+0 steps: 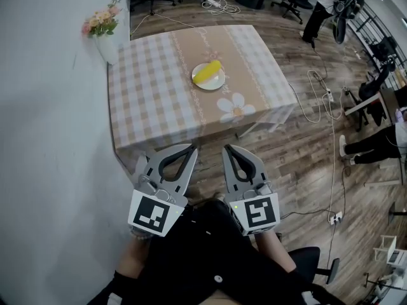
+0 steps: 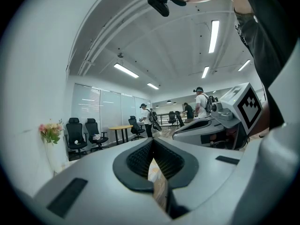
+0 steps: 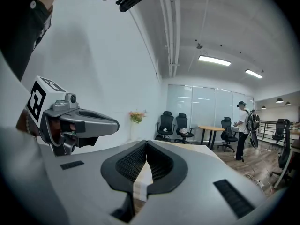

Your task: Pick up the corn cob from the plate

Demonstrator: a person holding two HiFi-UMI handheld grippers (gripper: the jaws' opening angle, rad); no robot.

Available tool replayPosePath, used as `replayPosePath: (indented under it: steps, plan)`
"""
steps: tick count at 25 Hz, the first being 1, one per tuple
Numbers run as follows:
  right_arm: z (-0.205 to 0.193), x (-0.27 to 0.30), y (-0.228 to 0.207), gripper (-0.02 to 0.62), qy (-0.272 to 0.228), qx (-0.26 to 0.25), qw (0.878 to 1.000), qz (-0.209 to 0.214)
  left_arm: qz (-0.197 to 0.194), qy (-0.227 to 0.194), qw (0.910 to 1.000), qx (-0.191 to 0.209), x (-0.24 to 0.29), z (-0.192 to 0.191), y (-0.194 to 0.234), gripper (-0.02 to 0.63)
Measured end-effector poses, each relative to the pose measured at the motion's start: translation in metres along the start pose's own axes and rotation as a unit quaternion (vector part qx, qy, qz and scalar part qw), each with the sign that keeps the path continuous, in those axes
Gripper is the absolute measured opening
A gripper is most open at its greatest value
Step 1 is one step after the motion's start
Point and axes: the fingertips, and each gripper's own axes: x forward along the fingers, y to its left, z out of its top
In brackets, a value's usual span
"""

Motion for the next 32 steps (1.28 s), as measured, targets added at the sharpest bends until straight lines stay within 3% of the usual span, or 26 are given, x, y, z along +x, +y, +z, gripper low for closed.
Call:
replayPosePath:
  steps: [15,25,32]
  plan:
    - [-0.001,0.007,0.005,0.040,-0.009,0.001,1.000,0.003,0.004,-0.003,1.0000,-0.002,-0.002,-0.004,0.010,0.013]
    - [-0.005,0.017,-0.058,0.040,0.002,0.005,1.000,-0.014,-0.003,-0.006,0.9999,-0.011,0.054,0.004,0.002,0.013]
    - [-0.006,0.032,-0.096,0.040,-0.002,0.007,1.000,0.001,0.010,-0.003,0.9999,-0.004,0.094,0.011,0.001,0.012]
